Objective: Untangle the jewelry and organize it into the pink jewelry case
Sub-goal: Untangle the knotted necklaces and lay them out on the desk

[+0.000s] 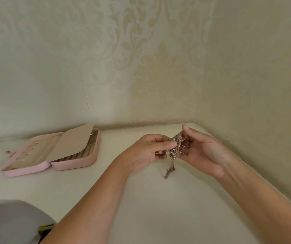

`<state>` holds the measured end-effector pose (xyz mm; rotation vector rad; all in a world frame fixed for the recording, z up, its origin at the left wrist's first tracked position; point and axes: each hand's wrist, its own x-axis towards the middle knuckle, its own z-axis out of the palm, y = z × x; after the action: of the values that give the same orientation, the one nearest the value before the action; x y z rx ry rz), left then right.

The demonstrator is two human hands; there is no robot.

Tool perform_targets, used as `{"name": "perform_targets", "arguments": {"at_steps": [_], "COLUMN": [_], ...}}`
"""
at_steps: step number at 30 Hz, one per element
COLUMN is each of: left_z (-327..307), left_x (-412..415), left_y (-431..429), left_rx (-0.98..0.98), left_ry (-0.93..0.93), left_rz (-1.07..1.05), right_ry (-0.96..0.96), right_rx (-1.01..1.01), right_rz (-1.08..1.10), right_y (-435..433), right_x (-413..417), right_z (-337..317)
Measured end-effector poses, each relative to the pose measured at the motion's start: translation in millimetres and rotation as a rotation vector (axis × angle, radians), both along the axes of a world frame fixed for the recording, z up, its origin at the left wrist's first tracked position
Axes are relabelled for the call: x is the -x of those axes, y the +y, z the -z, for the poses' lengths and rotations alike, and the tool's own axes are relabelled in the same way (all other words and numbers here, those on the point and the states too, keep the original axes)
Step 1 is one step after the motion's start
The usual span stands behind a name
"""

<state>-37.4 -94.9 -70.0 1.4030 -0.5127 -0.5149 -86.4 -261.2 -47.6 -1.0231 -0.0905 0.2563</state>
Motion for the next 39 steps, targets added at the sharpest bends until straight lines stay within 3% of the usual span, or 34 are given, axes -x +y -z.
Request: {"name": "perform_targets", "arguments": {"at_steps": [8,13,19,26,31,39], "left_z": [7.0,-0.3,-3.1,-6.5,-6.9,-10.0], "left_x": [-2.4,1.8,3.8,0.7,5.1,6.8], "left_y": [-5.8,-11.5,-11.6,-0.4,-3.0,2.3], "left_rx": [0.145,0.221,0.18,0.326,0.254,0.288], "left_ry": [0.088,0.18,0.146,0.153,0.09,0.098], "left_rz": [0.032,0.001,-0.066,-0.03,-0.072,-0.063], "right_ry": [-0.049,0.065,0.056,-0.066,-0.184,-0.226], "right_rx": [0.313,0.18,0.044,0.312,0.759,0.761], "right_rz": [0.092,0.111,0.173,0.096,0.125,0.21], "right_y": [-1.4,-6.4,-0.4,-3.5,0.8,-0.1], "right_x": [3.5,-2.8,-6.4,-1.9,2.7,1.7], "right_z": [-4.9,-1.4,4.3,0.5,1.3,5.6]}}
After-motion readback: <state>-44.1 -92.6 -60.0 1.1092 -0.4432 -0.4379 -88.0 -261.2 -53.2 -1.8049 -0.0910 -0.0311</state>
